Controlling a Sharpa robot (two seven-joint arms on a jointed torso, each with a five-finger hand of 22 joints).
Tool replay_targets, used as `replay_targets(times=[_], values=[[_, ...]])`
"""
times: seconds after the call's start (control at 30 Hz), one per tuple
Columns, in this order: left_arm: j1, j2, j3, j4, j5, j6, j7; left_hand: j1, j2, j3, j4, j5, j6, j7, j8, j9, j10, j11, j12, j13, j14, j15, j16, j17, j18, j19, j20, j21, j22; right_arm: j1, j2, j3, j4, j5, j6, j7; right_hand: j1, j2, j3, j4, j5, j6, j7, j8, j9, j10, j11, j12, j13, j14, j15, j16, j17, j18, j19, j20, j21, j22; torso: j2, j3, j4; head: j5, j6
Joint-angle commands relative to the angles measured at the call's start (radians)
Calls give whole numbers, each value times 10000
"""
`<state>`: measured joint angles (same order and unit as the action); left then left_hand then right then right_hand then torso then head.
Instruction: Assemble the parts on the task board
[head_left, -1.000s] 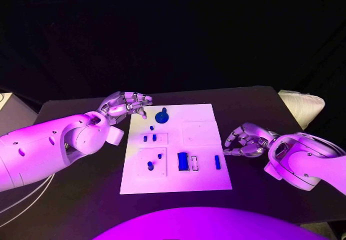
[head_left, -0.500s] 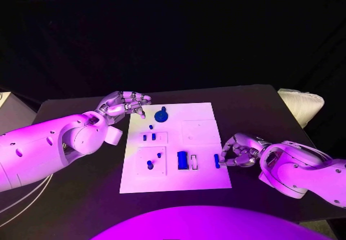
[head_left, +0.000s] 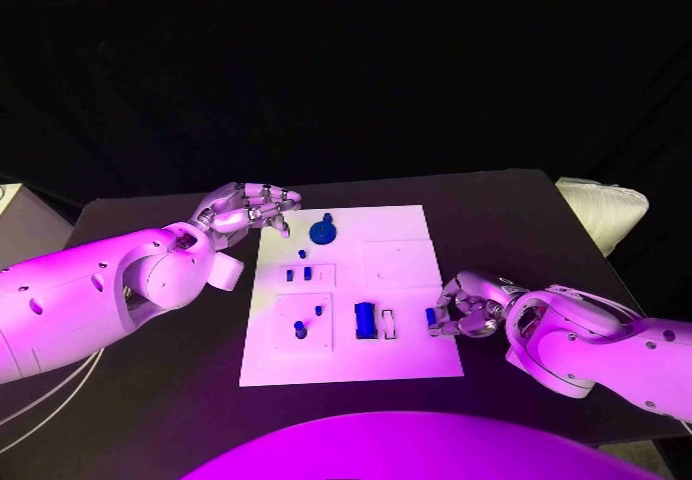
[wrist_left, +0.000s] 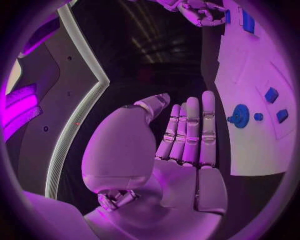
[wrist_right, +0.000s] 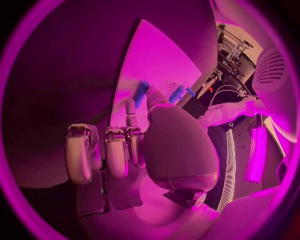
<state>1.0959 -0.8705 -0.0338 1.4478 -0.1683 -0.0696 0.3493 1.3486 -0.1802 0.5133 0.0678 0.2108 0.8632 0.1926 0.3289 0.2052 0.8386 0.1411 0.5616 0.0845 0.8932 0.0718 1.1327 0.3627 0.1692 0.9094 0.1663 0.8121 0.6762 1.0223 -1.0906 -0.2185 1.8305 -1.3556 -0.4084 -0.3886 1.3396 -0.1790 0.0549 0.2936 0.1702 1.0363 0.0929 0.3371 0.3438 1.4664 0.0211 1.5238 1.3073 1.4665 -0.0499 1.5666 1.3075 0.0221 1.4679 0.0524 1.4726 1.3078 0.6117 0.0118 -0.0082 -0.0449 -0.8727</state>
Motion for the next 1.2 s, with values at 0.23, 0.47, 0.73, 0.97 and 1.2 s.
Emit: replay_targets(times=[0.23,0.47,0.73,0.97,1.2], values=[[-4,-6,7,37,-56,203,114,-30,22,16,67,29,-42,-43,54,-14,64,-30,61,14,-22,16,-8,3,139,26,13,-35,-10,-130,348,-21,-200,-614,168,-645,-52,29,-45,-22,7,80,-25,53,-9,819,-64,35,2390,1043,-1,42,2633,-43,814,29,43,2395,3,3,-11,37,1],[-4,-26,7,40,-56,218,94,-30,22,16,67,29,-42,-43,54,-14,64,-30,61,14,-22,16,-8,3,139,26,13,-35,-10,-218,691,-20,-343,-1467,301,-979,1135,33,534,-252,516,164,-108,60,-15,810,-150,21,2385,1043,-86,42,2633,-42,812,-53,40,2393,-1,1,-6,37,1],[-4,-46,7,51,-61,223,79,-30,22,16,67,29,-42,-43,54,-14,64,-30,61,14,-22,16,-8,3,139,26,13,-35,-10,-261,923,-21,-397,-2076,416,-1230,1635,-245,1916,-177,1298,317,-110,-4,-99,799,-165,2,2379,1043,-101,42,2633,-46,814,-79,58,2397,-1,-2,-10,64,1],[-4,-59,7,63,-79,231,64,-28,33,17,77,33,-39,-49,63,-17,89,-39,93,25,-24,8,-2,6,142,28,10,-44,-13,-268,973,-21,-380,-2249,469,-1370,1453,-435,2628,-206,1838,374,-122,25,-80,803,-178,4,2383,1043,-112,42,2633,-50,818,-90,79,2402,-4,2,-16,84,1],[-4,-61,7,70,-94,227,58,-26,34,17,78,33,-38,-50,66,-17,85,-40,97,25,-25,6,-1,6,143,29,9,-46,-14,-268,946,-18,-196,-2154,13,-1335,1029,-467,3177,-215,2301,434,-186,128,4,877,-232,133,2453,1043,-156,42,2633,-76,853,-124,223,2438,-4,6,-13,101,1]])
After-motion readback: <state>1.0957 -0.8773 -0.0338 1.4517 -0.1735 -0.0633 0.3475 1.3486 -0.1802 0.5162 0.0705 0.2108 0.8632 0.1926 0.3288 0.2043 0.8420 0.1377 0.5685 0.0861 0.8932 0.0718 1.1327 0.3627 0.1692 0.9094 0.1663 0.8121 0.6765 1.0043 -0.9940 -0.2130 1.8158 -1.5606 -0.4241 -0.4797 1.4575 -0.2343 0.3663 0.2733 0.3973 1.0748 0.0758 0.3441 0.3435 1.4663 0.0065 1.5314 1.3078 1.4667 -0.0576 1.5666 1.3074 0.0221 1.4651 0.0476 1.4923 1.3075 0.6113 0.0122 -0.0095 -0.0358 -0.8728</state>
